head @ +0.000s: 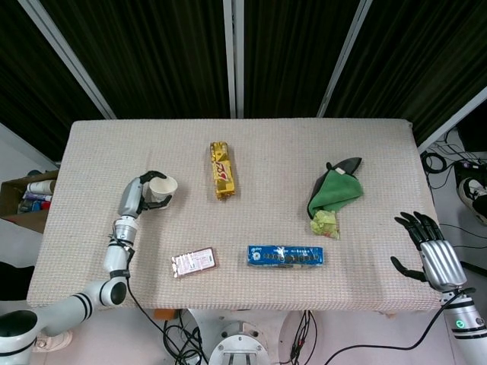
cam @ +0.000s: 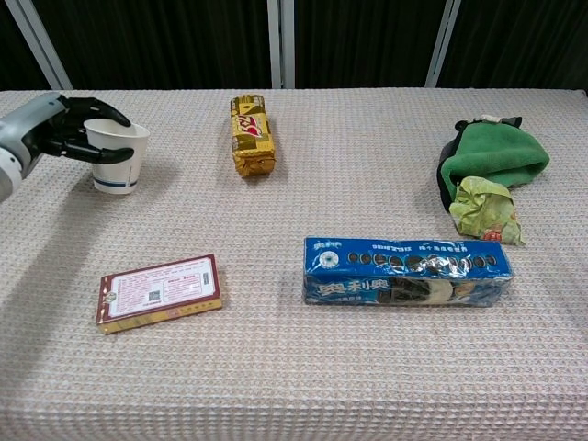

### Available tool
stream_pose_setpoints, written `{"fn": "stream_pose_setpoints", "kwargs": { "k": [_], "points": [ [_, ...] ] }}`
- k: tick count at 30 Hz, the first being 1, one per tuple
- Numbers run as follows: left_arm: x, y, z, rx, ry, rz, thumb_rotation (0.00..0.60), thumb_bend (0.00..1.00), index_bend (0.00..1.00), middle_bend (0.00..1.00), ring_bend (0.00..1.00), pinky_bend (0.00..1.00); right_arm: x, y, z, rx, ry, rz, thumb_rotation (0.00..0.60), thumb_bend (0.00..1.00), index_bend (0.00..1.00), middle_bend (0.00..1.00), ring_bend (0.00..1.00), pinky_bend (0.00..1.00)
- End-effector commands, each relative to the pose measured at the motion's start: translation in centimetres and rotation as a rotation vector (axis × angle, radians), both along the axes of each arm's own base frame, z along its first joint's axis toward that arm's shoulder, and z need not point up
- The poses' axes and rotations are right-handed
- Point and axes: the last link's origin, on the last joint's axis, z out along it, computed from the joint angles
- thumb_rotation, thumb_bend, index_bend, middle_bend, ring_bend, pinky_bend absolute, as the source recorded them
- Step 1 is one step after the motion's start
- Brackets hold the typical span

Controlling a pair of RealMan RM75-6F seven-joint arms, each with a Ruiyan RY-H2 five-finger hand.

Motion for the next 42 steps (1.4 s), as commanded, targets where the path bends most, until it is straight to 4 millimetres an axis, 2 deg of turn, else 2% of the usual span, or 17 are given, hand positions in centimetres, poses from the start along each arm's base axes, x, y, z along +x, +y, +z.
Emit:
{"fn": "stream_pose_setpoints", "kwargs": {
  "k": [1,10,18,20,23,25,28,31,38,42],
  "points": [
    [-0.7,-0.4,0.1,-0.003,0.028,0.001,0.600,0.24,0.35,0.33,0.24,0.22,0.0,0.1,0.0,-0.001,0.001,0.000,0.600,0.21,0.15,0.12,0.00,0.08],
    [-1.9,-1.7,2.8,0.033,0.224,-0.068,0.600,0.24,0.26,0.24,0.16,0.19,0.2,0.3,0.2,-0.008,-0.002,0.007,0.600,0.21,0.15,0.12,0.00,0.08],
    [-2.3,-4.1,4.9,0.044,0.344,-0.122,0.600,0.24,0.26,0.23,0.15,0.19,0.3,0.3,0.3,-0.010,-0.005,0.017,0.600,0.21,0.15,0.12,0.00,0.08],
    [-2.2,-4.6,6.0,0.068,0.368,-0.135,0.600,0.24,0.25,0.23,0.15,0.19,0.3,0.4,0.4,-0.013,-0.005,0.019,0.600,0.21,0.15,0.12,0.00,0.08],
    [-2.6,-5.3,8.7,0.136,0.437,-0.126,0.600,0.24,0.25,0.23,0.15,0.18,0.2,0.3,0.8,-0.021,-0.001,0.017,0.600,0.21,0.15,0.12,0.00,0.08],
    [-3.5,-6.1,10.8,0.158,0.550,-0.082,0.600,0.24,0.26,0.23,0.15,0.18,0.0,0.1,1.1,-0.026,-0.002,0.008,0.600,0.21,0.15,0.12,0.00,0.08],
    [-4.6,-7.8,13.2,0.163,0.773,-0.042,0.600,0.24,0.28,0.23,0.15,0.18,-0.3,-0.6,1.5,-0.022,-0.010,-0.007,0.600,0.21,0.15,0.12,0.00,0.08],
    [-5.3,-10.0,14.7,0.173,0.887,-0.047,0.600,0.24,0.28,0.23,0.15,0.17,-0.4,-1.2,1.8,-0.025,0.000,-0.003,0.600,0.21,0.15,0.12,0.00,0.08],
    [-6.4,-15.8,16.8,0.165,0.916,-0.035,0.600,0.24,0.27,0.22,0.15,0.17,-0.3,-1.7,1.1,-0.005,-0.009,-0.001,0.600,0.21,0.15,0.12,0.00,0.08],
    [-6.4,-18.2,17.5,0.168,0.897,-0.023,0.600,0.24,0.27,0.22,0.15,0.17,0.1,-1.3,0.6,-0.006,-0.003,0.012,0.600,0.21,0.15,0.12,0.00,0.08]
  ]
}}
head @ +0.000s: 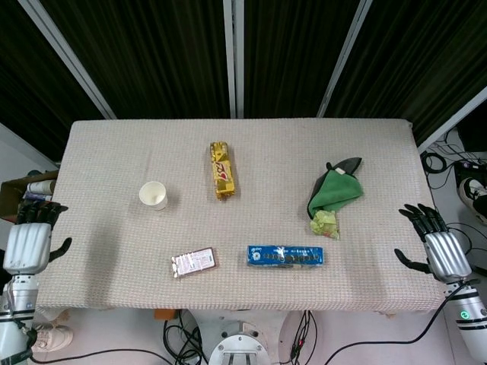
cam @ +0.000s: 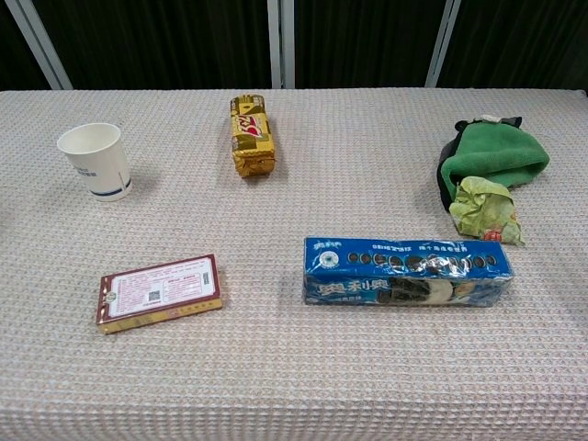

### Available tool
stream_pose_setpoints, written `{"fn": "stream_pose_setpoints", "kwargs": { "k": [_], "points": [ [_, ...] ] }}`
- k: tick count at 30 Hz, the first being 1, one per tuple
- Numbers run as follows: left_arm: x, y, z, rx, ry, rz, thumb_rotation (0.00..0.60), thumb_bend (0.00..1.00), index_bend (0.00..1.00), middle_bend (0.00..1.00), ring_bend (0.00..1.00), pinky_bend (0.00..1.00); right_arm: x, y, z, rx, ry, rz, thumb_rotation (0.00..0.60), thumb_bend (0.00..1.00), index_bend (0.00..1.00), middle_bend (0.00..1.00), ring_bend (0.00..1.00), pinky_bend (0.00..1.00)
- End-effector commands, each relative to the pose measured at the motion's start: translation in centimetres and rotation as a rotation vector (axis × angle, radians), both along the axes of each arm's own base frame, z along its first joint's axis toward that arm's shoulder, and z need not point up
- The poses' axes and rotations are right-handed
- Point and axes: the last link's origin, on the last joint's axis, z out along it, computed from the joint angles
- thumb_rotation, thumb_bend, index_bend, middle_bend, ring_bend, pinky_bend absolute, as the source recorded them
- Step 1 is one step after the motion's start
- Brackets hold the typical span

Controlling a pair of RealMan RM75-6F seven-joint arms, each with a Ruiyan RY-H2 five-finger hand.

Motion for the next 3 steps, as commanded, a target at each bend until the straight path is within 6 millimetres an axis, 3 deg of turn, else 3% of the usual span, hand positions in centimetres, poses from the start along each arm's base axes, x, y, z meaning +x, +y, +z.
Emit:
{"fn": "stream_pose_setpoints", "kwargs": {
  "k": [1,3],
  "points": [
    [0.11,-2.12,0.54,0.003,-0.022,0.005,0.600,0.24,0.27,0.22,0.15,0.17,0.36,0.41,-0.32,-0.003,0.004,0.010,0.600,0.21,0.15,0.12,0.00,0.08],
    [0.21,-3.09,0.77,0.009,-0.027,0.009,0.600,0.24,0.27,0.22,0.15,0.17,0.61,0.74,-0.36,-0.012,0.012,0.016,0.600,0.21,0.15,0.12,0.00,0.08]
  ]
}}
